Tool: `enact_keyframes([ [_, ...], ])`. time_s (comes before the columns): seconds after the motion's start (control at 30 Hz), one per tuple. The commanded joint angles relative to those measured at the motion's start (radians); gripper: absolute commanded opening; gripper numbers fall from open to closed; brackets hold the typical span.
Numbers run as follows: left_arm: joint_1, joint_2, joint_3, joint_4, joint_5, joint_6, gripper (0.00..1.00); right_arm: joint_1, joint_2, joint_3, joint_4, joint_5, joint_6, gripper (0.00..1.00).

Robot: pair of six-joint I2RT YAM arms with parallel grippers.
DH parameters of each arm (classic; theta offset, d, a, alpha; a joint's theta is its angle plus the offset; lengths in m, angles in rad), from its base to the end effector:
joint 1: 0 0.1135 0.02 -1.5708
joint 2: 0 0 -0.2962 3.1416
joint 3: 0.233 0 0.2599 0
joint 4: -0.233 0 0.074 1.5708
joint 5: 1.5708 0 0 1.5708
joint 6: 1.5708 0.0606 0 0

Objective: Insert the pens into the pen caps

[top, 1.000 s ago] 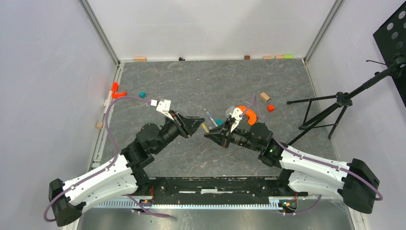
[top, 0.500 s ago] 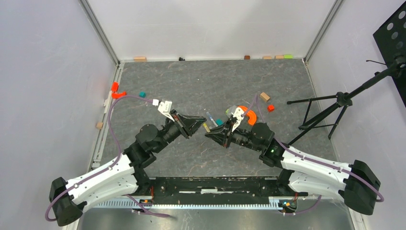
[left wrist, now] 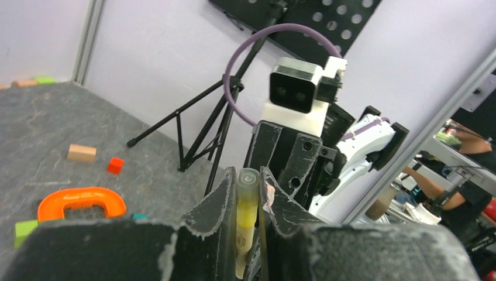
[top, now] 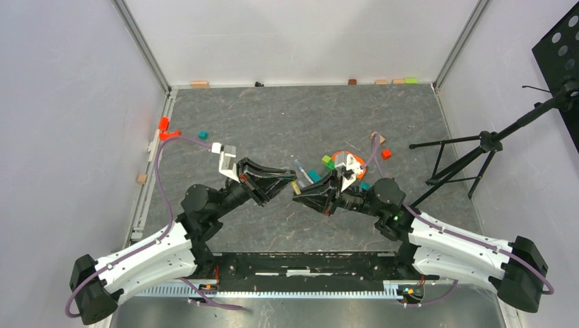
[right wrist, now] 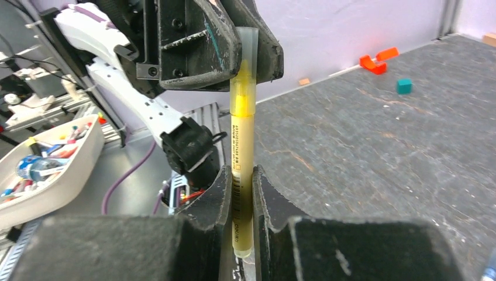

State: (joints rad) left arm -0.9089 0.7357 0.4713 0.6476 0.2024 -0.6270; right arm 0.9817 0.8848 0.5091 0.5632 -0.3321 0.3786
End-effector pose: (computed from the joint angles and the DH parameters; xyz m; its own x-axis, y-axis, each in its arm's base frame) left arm 0.1034 -0.1525 0.3540 -0.3345 -0.5058 -0.7952 0.8534 0.1954 -0.4833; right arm 0.1050 0.1927 0.3302 -0.2601 0.2397 -0.9354 -0.9340 0.1833 0.3067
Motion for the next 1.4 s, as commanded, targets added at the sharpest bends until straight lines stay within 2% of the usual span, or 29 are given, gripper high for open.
enact_keyframes([
  [0.0, -0.024, 0.048, -0.009, -0.008, 0.280, 0.047, 0.02, -0.004, 0.018, 0.108, 0.255, -0.058, 0.064, 0.00],
  [0.2, -0.026, 0.084, 0.005, 0.043, 0.434, 0.067, 0.02, -0.005, 0.036, 0.158, 0.314, -0.188, 0.092, 0.00],
  [0.33, -0.027, 0.107, 0.010, 0.044, 0.462, 0.071, 0.02, -0.004, 0.030, 0.192, 0.319, -0.259, 0.069, 0.00],
  [0.47, -0.028, 0.092, 0.038, -0.112, 0.340, 0.112, 0.02, -0.005, 0.010, 0.281, 0.067, -0.140, -0.071, 0.00],
  [0.57, -0.028, 0.084, 0.062, -0.254, 0.187, 0.148, 0.02, -0.005, 0.014, 0.341, -0.098, -0.003, -0.159, 0.00],
  [0.67, -0.029, 0.087, 0.076, -0.350, 0.006, 0.150, 0.02, -0.005, 0.028, 0.373, -0.192, 0.117, -0.207, 0.00],
  [0.9, -0.030, 0.097, 0.081, -0.385, -0.129, 0.131, 0.02, -0.005, 0.045, 0.404, -0.290, 0.303, -0.255, 0.00],
  [1.17, -0.031, 0.123, 0.086, -0.379, -0.222, 0.112, 0.02, -0.005, 0.075, 0.406, -0.308, 0.367, -0.263, 0.00],
  [1.37, -0.031, 0.101, 0.074, -0.345, -0.210, 0.131, 0.16, -0.006, 0.080, 0.389, -0.301, 0.372, -0.263, 0.00],
])
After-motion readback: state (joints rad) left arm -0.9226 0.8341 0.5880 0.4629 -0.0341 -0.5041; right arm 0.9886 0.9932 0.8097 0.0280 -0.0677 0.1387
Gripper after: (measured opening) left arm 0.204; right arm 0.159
